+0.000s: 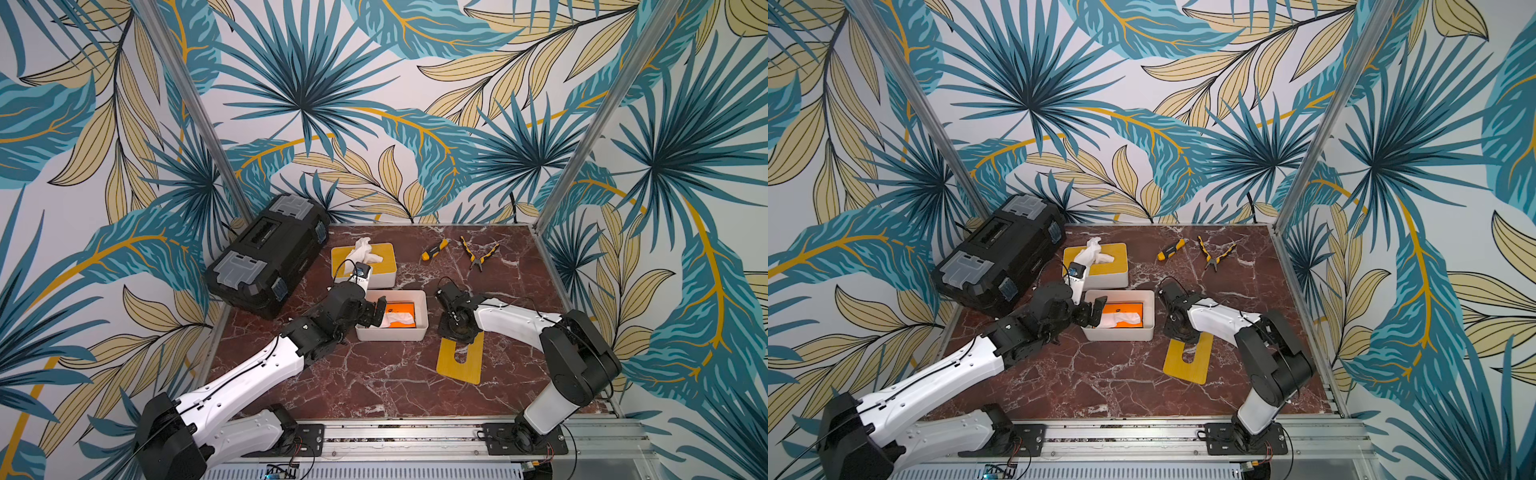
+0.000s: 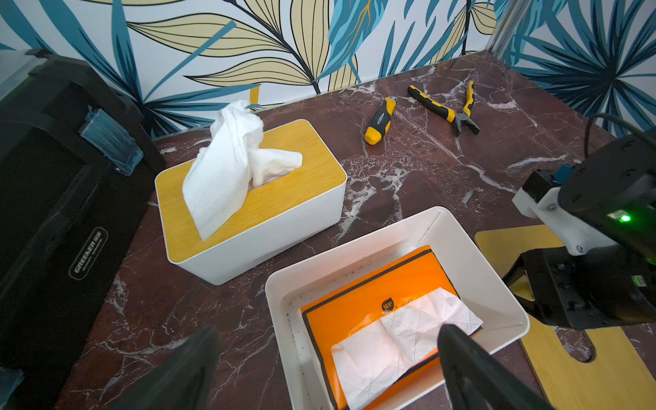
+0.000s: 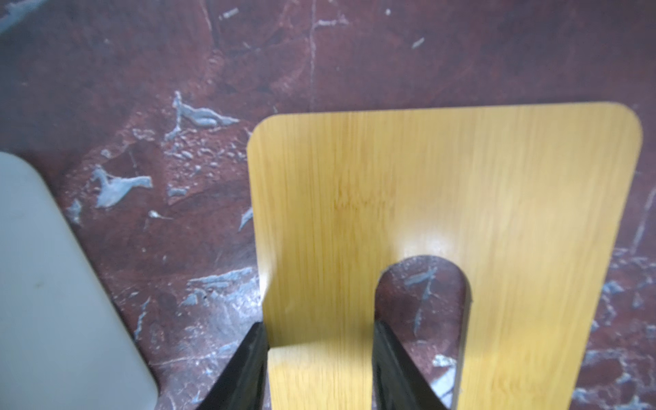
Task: Put the tissue paper into the tissue box
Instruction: Adjust the box lid at the center of the board.
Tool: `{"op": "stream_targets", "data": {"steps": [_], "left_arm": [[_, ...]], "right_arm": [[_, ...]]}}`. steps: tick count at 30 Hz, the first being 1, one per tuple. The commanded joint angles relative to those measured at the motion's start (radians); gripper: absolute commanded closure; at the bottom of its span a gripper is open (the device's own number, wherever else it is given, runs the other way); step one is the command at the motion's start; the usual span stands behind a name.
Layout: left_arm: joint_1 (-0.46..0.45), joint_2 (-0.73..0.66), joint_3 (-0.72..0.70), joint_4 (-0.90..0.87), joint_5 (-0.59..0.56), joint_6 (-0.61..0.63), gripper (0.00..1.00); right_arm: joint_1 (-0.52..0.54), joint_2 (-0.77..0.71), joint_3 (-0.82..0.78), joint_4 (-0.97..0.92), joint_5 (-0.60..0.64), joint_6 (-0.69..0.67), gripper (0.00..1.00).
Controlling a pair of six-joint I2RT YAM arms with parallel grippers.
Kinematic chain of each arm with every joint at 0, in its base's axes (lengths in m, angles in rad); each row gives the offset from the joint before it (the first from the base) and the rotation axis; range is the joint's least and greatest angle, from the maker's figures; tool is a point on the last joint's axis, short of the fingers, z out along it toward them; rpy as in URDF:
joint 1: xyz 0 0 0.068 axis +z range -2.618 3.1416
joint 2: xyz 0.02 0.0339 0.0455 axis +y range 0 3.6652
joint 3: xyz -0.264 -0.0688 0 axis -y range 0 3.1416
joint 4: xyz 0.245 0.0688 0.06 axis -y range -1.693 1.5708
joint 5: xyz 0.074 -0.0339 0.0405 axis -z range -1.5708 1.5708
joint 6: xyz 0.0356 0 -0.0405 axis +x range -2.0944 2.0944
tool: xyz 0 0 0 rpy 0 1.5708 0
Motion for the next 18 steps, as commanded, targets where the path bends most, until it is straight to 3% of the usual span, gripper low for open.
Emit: {"op": "stream_targets", "data": {"steps": [1, 8, 14, 18], "left_arm": [[0.006, -0.019, -0.024, -0.006, -0.005, 0.003, 0.00], [0.006, -0.018, -0.025, -0.001, 0.008, -0.002, 0.00], [0.006, -0.015, -0.024, 0.000, 0.019, -0.005, 0.00], [0.006, -0.015, -0.025, -0.001, 0.020, -0.002, 0.00]], "right_arm": [[-0.007, -0.019, -0.037, -0.053, 0.016, -0.015, 0.71], [-0.007, -0.142, -0.045, -0.070, 0.020, -0.032, 0.76], [-0.007, -0.182, -0.055, -0.105, 0.031, -0.034, 0.61], [-0.011, -0.228, -0.088, -0.145, 0.118, 0.009, 0.55]]}}
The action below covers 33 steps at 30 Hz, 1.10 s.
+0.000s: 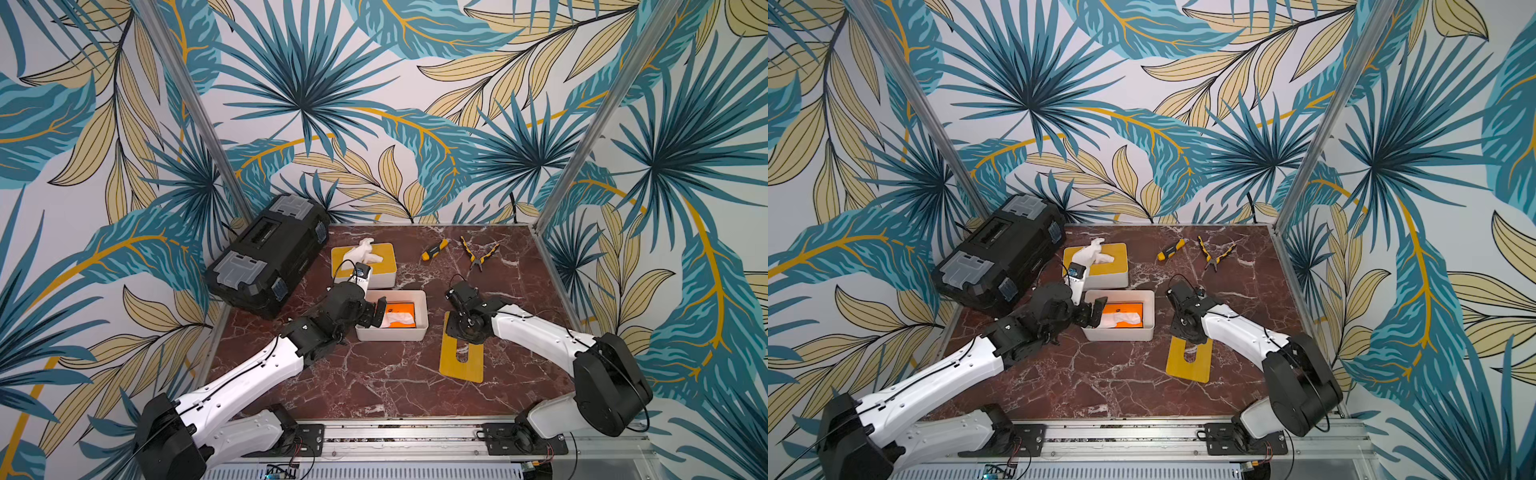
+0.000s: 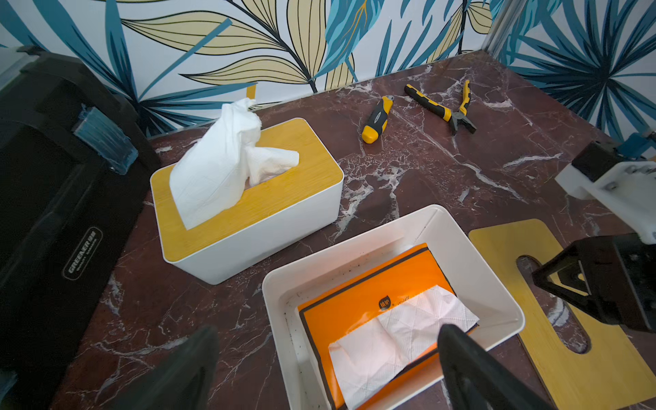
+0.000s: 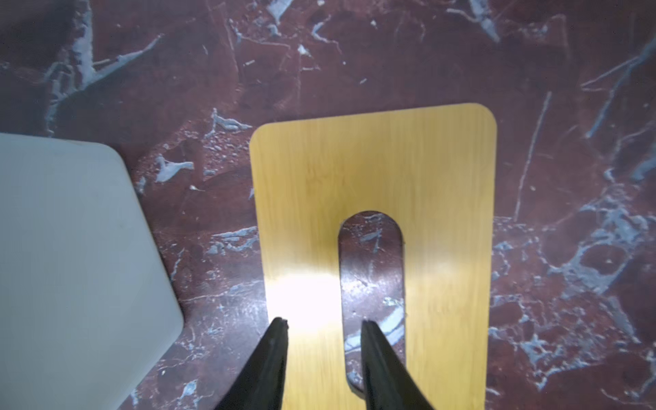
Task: Put the tissue paper into the tissue box
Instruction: Adjust the box lid at the center of the board.
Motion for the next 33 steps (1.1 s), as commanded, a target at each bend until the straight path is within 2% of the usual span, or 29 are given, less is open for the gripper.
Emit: {"op": "stream_targets", "data": {"steps": [1, 6, 18, 26, 33], "left_arm": [[0.005, -0.015, -0.024, -0.001, 0.006, -0.002, 0.00], [0.005, -0.014, -0.030, 0.003, 0.009, -0.001, 0.00], [0.007, -0.019, -0.031, 0.002, 0.016, 0.003, 0.00], [0.007, -0.022, -0.036, 0.002, 0.016, 0.003, 0.00], [0.008, -0.026, -0.040, 0.002, 0.016, 0.003, 0.00]], "right_arm": [[-0.009, -0.050, -0.050, -0.075, 0.091, 0.031, 0.53], [-0.040, -0.087, -0.117, -0.069, 0.081, 0.041, 0.40], [-0.098, -0.026, -0.169, -0.009, 0.026, 0.027, 0.32], [-0.099, 0.008, -0.141, -0.019, 0.002, 0.002, 0.32], [-0.099, 0.074, -0.081, -0.054, -0.010, -0.013, 0.41]]}}
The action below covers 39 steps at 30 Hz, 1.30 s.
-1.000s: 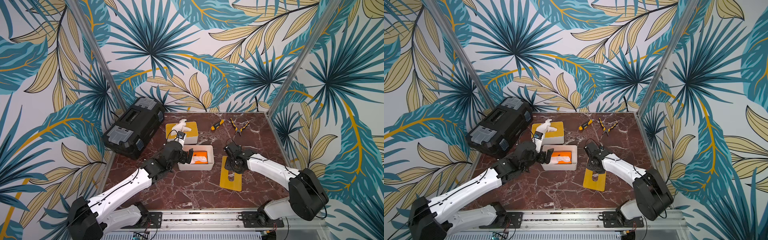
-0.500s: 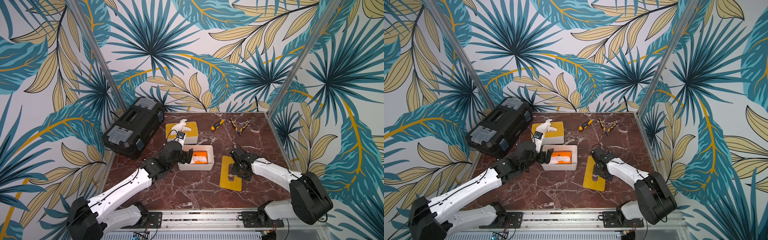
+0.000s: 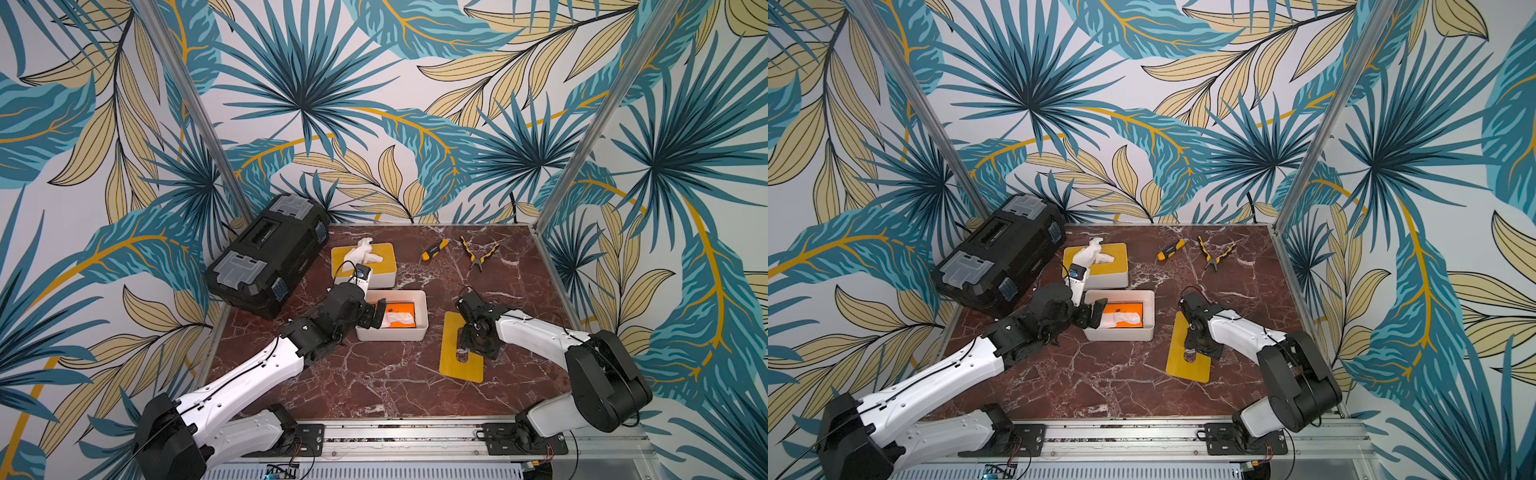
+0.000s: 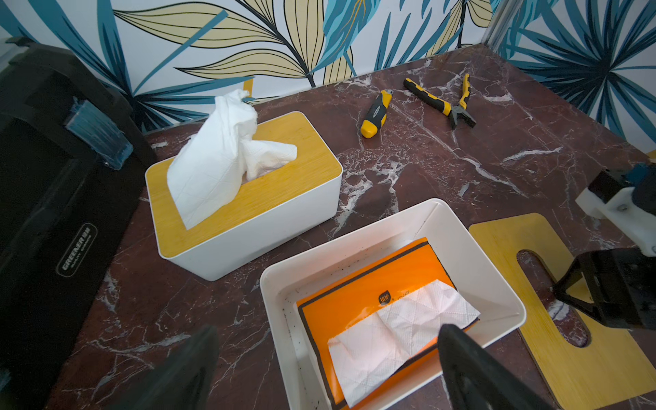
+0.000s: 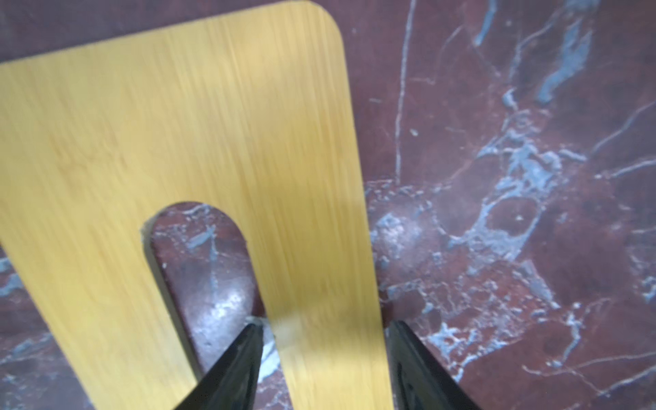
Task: Put the tissue paper into the tissue box
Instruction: Adjust the box lid at the center of the board.
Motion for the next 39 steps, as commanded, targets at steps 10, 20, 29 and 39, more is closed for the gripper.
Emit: {"op": "stream_targets", "data": {"steps": [10, 20, 29, 39], "left_arm": [[0.010, -0.059, -0.044, 0.001, -0.011, 0.010, 0.00], [0.013, -0.088, -0.054, 0.002, -0.020, 0.010, 0.00], [0.014, -0.104, -0.060, 0.001, -0.022, 0.006, 0.00], [0.014, -0.121, -0.065, 0.001, -0.020, 0.006, 0.00]], "right_arm": [[-0.007, 0.200, 0.159, 0.059, -0.100, -0.007, 0.48], [-0.129, 0.311, 0.311, 0.039, -0.105, -0.008, 0.51], [-0.136, 0.290, 0.300, 0.003, -0.081, -0.004, 0.47], [-0.132, 0.238, 0.234, 0.018, -0.085, 0.025, 0.43]]}}
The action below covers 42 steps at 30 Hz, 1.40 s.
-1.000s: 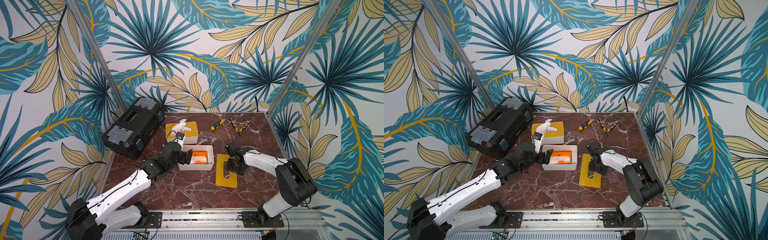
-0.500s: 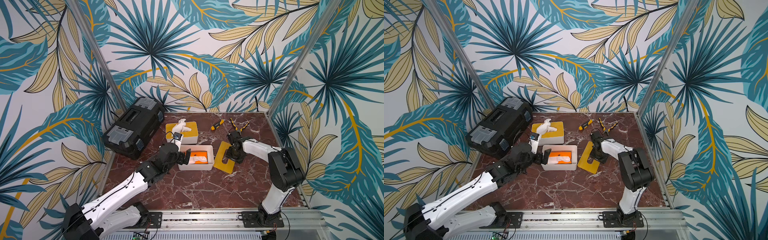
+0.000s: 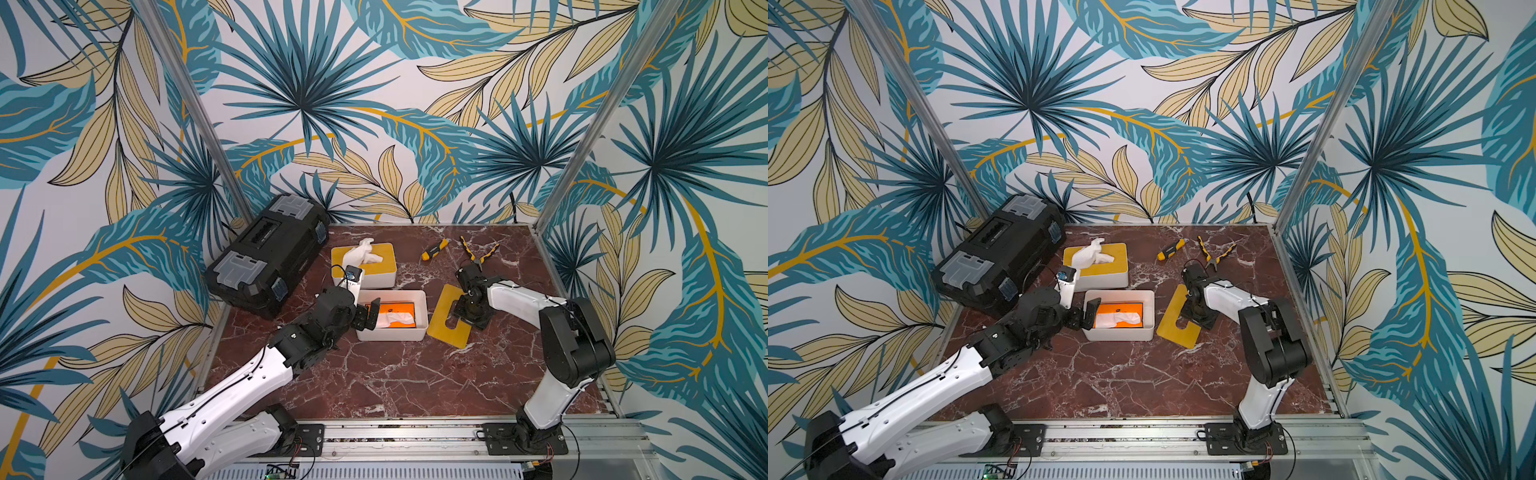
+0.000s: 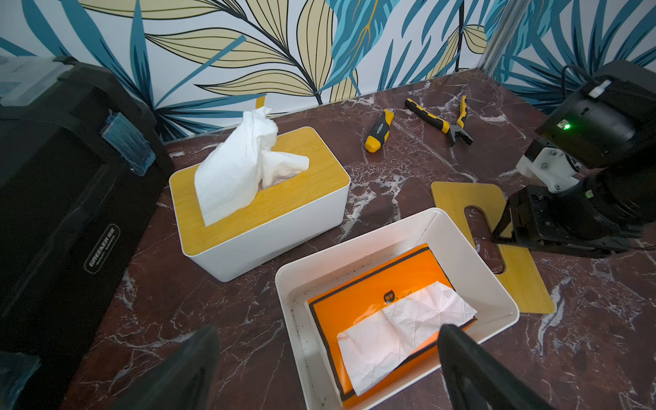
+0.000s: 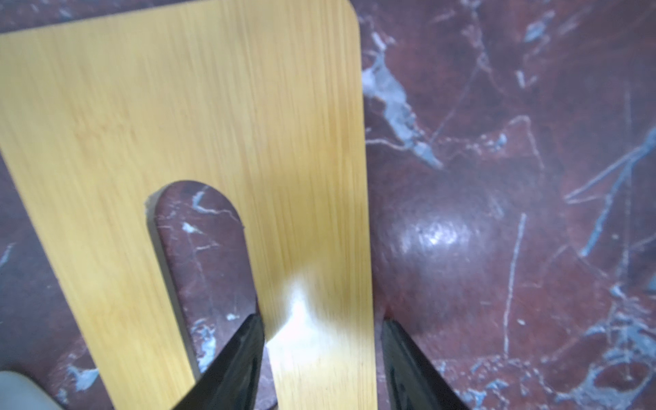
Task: Put the tissue paper into the tissue box
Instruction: Adjust the box lid at the center of the board.
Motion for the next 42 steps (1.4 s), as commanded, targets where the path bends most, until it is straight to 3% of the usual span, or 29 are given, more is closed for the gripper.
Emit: {"op": "stream_targets", "data": {"steps": [1, 10, 18, 27, 32, 42], "left_arm": [[0.005, -0.022, -0.026, 0.001, -0.011, 0.003, 0.00], [0.006, -0.039, -0.034, 0.001, -0.017, 0.004, 0.00], [0.006, -0.038, -0.039, 0.027, -0.018, 0.002, 0.00], [0.008, -0.034, -0.042, 0.041, -0.021, 0.001, 0.00], [0.008, -0.031, -0.046, 0.043, -0.022, 0.003, 0.00], [0.011, -0.034, -0.056, 0.052, -0.023, 0.010, 0.00]], "right_arm": [[0.006, -0.003, -0.034, -0.030, -0.001, 0.017, 0.45], [0.007, 0.004, -0.018, -0.039, 0.000, -0.006, 0.68], [0.007, -0.056, -0.027, -0.038, -0.001, -0.020, 0.74], [0.006, -0.056, -0.008, -0.027, -0.048, -0.074, 0.46], [0.032, -0.035, -0.002, -0.035, -0.008, -0.073, 0.35], [0.078, 0.030, -0.002, -0.025, -0.002, -0.022, 0.36]]}}
